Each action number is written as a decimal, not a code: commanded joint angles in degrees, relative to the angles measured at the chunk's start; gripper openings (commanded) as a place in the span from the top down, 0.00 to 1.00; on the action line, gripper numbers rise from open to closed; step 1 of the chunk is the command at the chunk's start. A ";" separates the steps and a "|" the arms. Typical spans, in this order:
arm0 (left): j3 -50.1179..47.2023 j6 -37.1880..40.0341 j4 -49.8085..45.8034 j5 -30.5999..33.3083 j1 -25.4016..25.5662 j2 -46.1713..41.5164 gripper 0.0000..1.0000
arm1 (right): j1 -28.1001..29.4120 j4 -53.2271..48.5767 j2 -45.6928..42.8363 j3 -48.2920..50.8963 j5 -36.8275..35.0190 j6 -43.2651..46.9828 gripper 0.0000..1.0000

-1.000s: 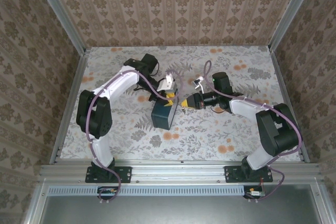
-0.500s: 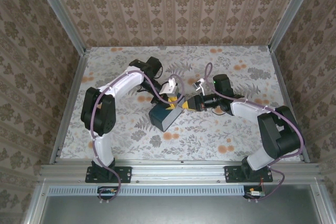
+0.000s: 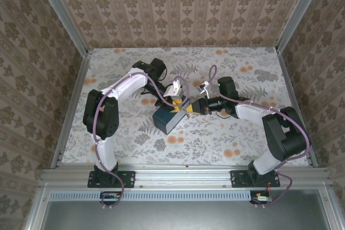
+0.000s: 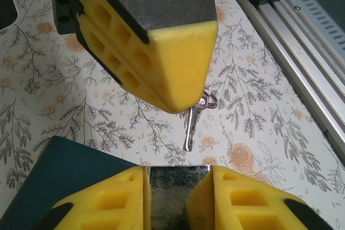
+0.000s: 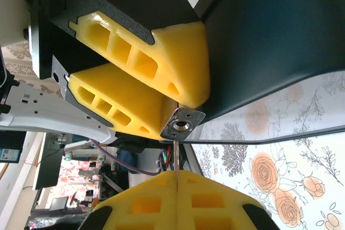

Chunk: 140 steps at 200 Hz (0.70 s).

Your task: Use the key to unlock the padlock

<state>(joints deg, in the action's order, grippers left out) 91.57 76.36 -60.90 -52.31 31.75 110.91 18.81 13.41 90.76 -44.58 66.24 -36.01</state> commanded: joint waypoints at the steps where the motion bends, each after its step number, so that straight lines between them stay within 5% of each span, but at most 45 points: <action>1: 0.84 1.47 -1.21 -3.34 -0.26 -0.70 0.77 | 0.44 2.13 1.04 -1.97 0.60 -0.14 1.00; 140: 1.04 2.04 -1.67 -3.16 -0.19 -0.70 0.78 | 0.64 2.91 3.64 -4.20 1.53 -0.08 1.00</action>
<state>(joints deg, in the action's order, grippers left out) 91.57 76.36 -60.90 -52.31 31.75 110.91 19.07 14.87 94.24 -47.22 66.46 -36.01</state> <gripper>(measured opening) 0.283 0.062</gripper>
